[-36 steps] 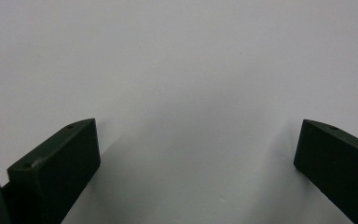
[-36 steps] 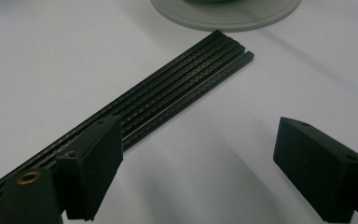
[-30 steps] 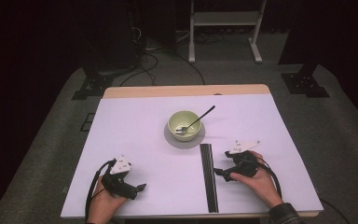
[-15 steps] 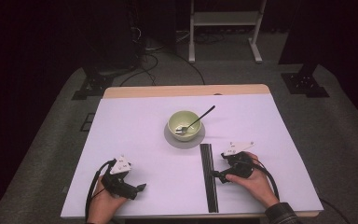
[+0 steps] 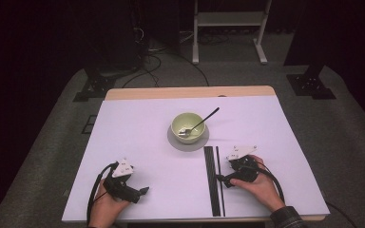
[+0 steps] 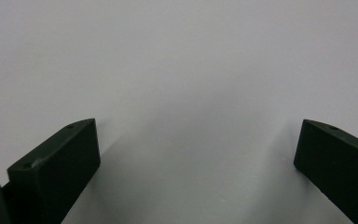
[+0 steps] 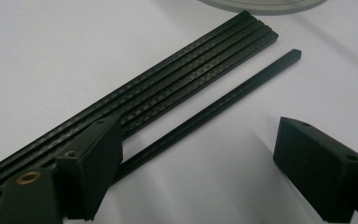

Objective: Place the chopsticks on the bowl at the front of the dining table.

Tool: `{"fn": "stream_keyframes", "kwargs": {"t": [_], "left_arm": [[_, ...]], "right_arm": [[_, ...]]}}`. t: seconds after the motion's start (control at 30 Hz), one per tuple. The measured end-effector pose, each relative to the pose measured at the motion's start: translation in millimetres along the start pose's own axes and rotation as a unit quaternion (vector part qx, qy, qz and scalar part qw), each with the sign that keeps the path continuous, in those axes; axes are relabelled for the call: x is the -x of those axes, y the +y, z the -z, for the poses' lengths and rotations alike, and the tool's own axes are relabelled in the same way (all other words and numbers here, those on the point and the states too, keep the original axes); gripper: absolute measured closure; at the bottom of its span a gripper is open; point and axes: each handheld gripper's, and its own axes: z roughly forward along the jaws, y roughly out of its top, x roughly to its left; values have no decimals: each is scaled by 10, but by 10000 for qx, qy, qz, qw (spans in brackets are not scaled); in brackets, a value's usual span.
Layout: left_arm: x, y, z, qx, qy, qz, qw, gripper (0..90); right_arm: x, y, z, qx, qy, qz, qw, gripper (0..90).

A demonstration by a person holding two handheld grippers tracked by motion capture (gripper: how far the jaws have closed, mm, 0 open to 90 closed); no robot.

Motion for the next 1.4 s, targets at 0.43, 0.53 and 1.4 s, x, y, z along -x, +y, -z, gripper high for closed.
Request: {"fn": "stream_keyframes", "kwargs": {"t": [0.43,0.53,1.4], "left_arm": [[0,0,0,1,1,-2,10000,0],[0,0,0,2,2,-6,10000,0],[1,-1,0,4,5,-10,10000,0]], "right_arm": [[-77,-65,150,163,151,-152,9996,142],[-120,-114,202,163,193,-177,9995,142],[-500,-322,365,98,436,-40,9990,142]]}}
